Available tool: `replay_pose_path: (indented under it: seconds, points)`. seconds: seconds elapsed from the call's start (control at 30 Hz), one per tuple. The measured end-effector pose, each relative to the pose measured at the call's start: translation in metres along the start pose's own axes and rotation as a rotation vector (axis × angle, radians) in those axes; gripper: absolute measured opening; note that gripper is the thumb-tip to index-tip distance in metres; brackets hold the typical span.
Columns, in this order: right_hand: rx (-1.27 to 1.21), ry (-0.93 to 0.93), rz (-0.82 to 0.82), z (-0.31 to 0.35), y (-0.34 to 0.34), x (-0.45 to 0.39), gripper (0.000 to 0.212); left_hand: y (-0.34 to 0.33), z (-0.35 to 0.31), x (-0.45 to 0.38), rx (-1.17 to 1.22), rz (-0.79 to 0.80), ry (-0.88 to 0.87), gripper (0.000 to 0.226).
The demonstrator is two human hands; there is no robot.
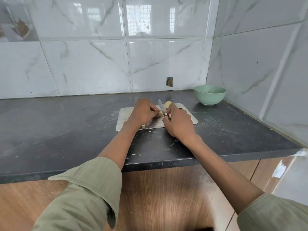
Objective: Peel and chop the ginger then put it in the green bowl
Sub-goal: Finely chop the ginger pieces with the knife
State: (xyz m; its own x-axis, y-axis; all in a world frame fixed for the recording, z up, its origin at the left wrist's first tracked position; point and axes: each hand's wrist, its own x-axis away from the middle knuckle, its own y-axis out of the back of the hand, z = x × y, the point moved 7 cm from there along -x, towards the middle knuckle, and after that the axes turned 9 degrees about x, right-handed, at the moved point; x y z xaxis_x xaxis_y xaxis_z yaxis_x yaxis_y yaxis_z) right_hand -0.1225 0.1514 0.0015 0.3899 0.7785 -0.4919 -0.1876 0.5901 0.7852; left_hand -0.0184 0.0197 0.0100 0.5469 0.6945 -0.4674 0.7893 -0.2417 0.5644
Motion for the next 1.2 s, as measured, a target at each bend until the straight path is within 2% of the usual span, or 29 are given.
replay_pose_path:
  seconds: [0.37,0.53,0.73,1.2]
  points:
    - [0.018,0.01,0.036,0.009,0.002,0.001,0.014,-0.001,0.001,0.0,0.002,0.007,0.019,0.014]
    - [0.064,0.023,0.101,0.012,-0.002,-0.003,0.011,-0.001,-0.009,0.002,-0.023,0.023,-0.015,0.009]
    - [0.137,0.01,0.081,0.016,-0.002,0.001,0.022,0.002,-0.006,0.003,-0.031,-0.011,-0.014,0.008]
    - [0.062,0.015,0.011,0.009,0.007,0.006,0.021,0.004,-0.001,-0.002,-0.024,0.045,-0.03,0.015]
